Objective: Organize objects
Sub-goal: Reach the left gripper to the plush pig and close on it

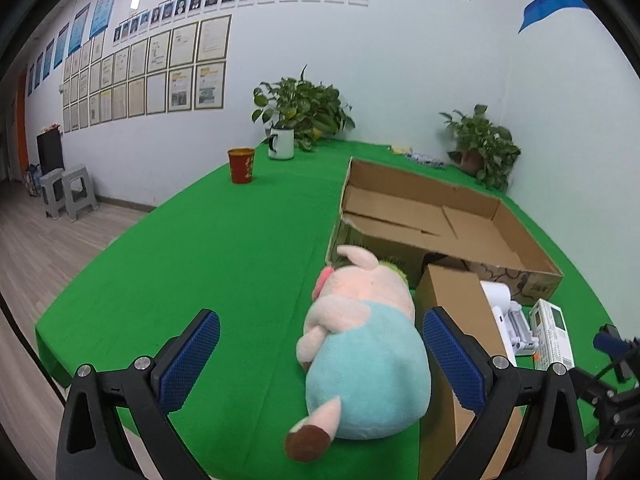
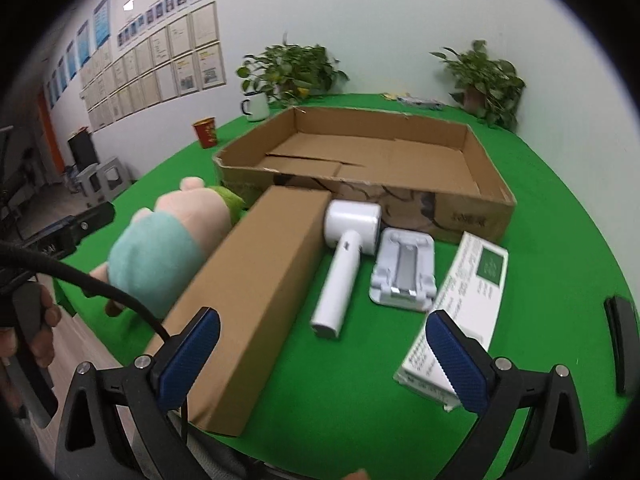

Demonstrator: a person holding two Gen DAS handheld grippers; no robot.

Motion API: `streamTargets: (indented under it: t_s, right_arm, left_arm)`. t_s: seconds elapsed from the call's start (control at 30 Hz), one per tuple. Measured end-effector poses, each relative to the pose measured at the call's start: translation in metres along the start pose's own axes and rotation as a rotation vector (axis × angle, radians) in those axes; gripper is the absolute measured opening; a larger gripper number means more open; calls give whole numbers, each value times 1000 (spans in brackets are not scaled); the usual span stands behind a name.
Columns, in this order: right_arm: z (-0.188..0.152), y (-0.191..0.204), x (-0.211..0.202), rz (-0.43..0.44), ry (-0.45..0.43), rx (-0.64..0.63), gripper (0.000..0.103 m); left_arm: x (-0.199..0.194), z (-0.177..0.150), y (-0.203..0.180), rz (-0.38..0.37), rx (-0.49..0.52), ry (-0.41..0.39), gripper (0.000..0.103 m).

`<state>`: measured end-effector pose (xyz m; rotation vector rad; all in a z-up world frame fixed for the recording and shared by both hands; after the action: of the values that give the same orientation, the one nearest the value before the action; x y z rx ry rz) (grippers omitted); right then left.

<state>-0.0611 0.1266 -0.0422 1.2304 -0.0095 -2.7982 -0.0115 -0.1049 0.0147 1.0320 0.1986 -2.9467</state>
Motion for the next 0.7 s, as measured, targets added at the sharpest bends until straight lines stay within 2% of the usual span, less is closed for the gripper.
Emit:
streamTargets:
  t_s: [0.1,0.2,0.3,0.37,0.47,0.53,0.7]
  right_arm:
    - [8,4,-1,19,6,-14,103]
    - [8,15,4,85,43,-24,103]
    - [9,38,1,130,36,-73,103]
    - [11,55,-7,223,28,-110,103]
    - [15,77,-20,377,-18,-156,103]
    - [17,80,-17,389,-29,-166,102]
    - [20,57,31,274,56,-128,102]
  left_arm:
    - [-1,3,3,12,58,3,102]
    - [3,6,8,-33,35,36,102]
    - [5,8,16,-69,11,59,102]
    - [8,9,18,-75,11,63,102]
    - [10,9,25,-138,-7,91,102]
    - [15,7,26,-180,-8,115,102]
    - [43,-3,20,-224,0,193,102]
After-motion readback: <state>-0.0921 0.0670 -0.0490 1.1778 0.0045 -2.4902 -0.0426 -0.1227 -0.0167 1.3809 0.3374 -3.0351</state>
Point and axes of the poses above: each gripper's, at about its wrist camera, not at the fingertips, and x roughly the way its jaws point, y to its left, z to its top, the point moved 3 cm from there along x, roughly the way its jaws point, and after that the axes turned 6 degrees about y, right-handed, at the moved point
